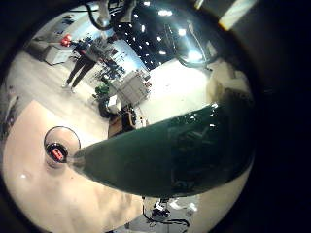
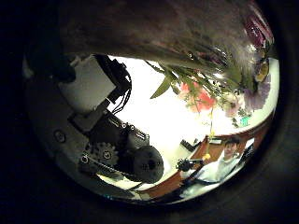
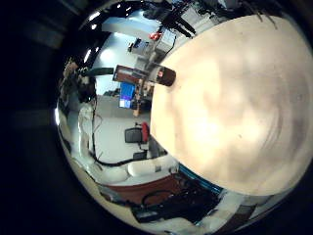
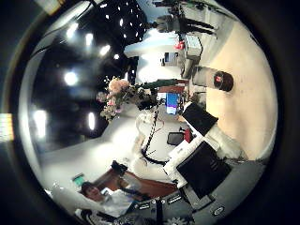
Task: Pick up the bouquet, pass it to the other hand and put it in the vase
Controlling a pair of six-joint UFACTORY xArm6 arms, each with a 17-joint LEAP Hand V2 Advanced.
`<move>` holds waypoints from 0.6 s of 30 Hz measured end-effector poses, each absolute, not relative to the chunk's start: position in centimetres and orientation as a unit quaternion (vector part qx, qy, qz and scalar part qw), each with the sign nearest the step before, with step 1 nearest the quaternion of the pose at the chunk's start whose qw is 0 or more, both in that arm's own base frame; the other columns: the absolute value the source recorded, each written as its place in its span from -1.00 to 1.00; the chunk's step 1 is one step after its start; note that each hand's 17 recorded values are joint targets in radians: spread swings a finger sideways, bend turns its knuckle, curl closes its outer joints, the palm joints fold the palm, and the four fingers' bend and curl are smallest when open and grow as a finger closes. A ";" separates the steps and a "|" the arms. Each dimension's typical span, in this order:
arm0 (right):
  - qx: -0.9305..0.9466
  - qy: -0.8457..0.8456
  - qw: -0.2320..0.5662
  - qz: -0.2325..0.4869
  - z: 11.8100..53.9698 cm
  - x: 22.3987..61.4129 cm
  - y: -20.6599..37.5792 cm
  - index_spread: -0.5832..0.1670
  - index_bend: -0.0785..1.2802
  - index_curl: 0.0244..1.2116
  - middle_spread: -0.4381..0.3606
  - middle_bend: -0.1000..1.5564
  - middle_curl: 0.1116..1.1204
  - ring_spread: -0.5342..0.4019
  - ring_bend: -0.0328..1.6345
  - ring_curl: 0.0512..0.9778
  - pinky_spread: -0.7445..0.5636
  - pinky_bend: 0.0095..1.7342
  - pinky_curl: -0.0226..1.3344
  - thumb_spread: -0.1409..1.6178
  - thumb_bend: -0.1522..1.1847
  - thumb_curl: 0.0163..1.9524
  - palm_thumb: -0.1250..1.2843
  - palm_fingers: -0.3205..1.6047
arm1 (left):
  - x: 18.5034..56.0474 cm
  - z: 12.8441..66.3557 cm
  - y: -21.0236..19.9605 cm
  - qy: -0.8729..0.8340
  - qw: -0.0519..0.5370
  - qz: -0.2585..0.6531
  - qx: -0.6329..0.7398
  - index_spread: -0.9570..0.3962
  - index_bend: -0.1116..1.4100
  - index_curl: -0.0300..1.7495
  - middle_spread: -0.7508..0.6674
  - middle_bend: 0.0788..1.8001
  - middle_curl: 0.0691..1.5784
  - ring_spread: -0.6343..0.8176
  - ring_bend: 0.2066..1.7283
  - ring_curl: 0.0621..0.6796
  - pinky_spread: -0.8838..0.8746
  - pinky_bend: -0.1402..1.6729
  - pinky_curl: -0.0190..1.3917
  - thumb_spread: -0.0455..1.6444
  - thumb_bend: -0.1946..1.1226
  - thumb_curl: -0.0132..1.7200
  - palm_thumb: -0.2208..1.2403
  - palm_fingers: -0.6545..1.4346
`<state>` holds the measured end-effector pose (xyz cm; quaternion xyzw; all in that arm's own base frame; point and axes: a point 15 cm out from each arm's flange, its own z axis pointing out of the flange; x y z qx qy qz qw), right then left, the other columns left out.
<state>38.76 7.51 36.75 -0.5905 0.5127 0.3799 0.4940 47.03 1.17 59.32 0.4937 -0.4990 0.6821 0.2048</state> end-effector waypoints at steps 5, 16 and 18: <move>-0.591 0.511 0.495 0.381 36.7 38.7 7.6 -0.34 -0.62 -0.39 0.13 -0.60 -0.54 0.32 -0.38 -0.64 0.81 -0.53 -0.48 0.36 -0.80 -0.47 0.38 -0.35 | 50.0 57.7 2.2 -0.488 0.219 0.678 0.504 -0.61 0.09 0.44 -0.79 0.20 0.52 -0.64 0.98 0.71 -0.62 0.69 0.50 0.45 -0.62 0.05 0.73 0.44; -0.591 0.509 0.496 0.381 36.5 38.7 7.6 -0.32 -0.62 -0.42 0.13 -0.63 -0.53 0.32 -0.41 -0.65 0.81 -0.55 -0.52 0.36 -0.80 -0.47 0.38 -0.32 | 53.5 54.3 1.8 -0.469 0.262 0.664 0.520 -0.62 0.03 0.49 -0.80 0.17 0.53 -0.65 0.97 0.70 -0.63 0.68 0.52 0.46 -0.64 0.06 0.74 0.44; -0.588 0.511 0.495 0.385 36.1 38.6 7.6 -0.33 -0.62 -0.42 0.13 -0.63 -0.52 0.32 -0.41 -0.65 0.81 -0.56 -0.53 0.36 -0.80 -0.47 0.38 -0.31 | 53.9 53.6 1.8 -0.467 0.266 0.661 0.524 -0.62 0.03 0.50 -0.80 0.17 0.53 -0.65 0.97 0.70 -0.63 0.68 0.53 0.46 -0.65 0.06 0.75 0.44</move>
